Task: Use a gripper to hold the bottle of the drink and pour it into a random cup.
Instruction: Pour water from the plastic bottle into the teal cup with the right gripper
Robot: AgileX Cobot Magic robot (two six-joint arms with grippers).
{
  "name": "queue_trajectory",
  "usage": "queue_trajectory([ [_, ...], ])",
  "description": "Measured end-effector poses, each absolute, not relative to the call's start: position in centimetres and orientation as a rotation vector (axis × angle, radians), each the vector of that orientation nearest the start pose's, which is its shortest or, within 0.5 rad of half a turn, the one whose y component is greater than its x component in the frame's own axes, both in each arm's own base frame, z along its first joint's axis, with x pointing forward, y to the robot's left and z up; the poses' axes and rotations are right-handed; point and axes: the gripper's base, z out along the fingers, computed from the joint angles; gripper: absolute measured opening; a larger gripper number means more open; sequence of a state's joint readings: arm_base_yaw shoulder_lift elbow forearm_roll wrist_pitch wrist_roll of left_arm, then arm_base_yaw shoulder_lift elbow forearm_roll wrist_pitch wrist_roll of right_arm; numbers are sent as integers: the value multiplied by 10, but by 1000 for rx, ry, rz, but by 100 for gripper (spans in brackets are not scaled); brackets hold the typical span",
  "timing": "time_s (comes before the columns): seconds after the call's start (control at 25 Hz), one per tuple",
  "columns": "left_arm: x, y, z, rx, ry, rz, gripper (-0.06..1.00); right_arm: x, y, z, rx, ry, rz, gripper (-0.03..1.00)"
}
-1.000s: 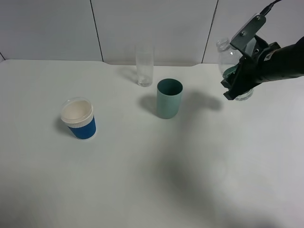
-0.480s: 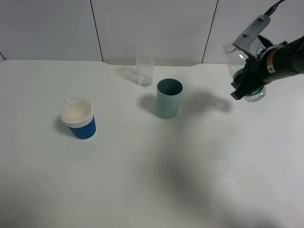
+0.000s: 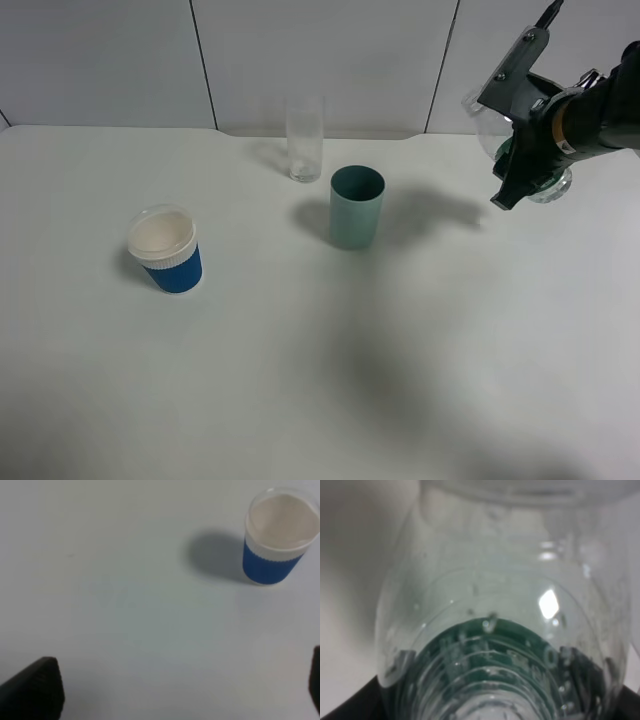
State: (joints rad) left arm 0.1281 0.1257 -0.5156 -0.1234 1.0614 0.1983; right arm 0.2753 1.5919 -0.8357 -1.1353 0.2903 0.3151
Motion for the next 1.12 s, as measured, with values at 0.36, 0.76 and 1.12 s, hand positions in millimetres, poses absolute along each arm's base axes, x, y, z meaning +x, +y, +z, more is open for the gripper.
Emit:
queue_trajectory([
  [0.36,14,-8,282,73,2147,39,99,334,103,199,-1144,2118,-589,57],
  [0.76,14,-8,282,73,2147,39,99,338,130,196,-1239,2041,-575,57],
  [1.12,14,-8,282,73,2148,39,99,332,141,198,-1382,1958,-691,57],
])
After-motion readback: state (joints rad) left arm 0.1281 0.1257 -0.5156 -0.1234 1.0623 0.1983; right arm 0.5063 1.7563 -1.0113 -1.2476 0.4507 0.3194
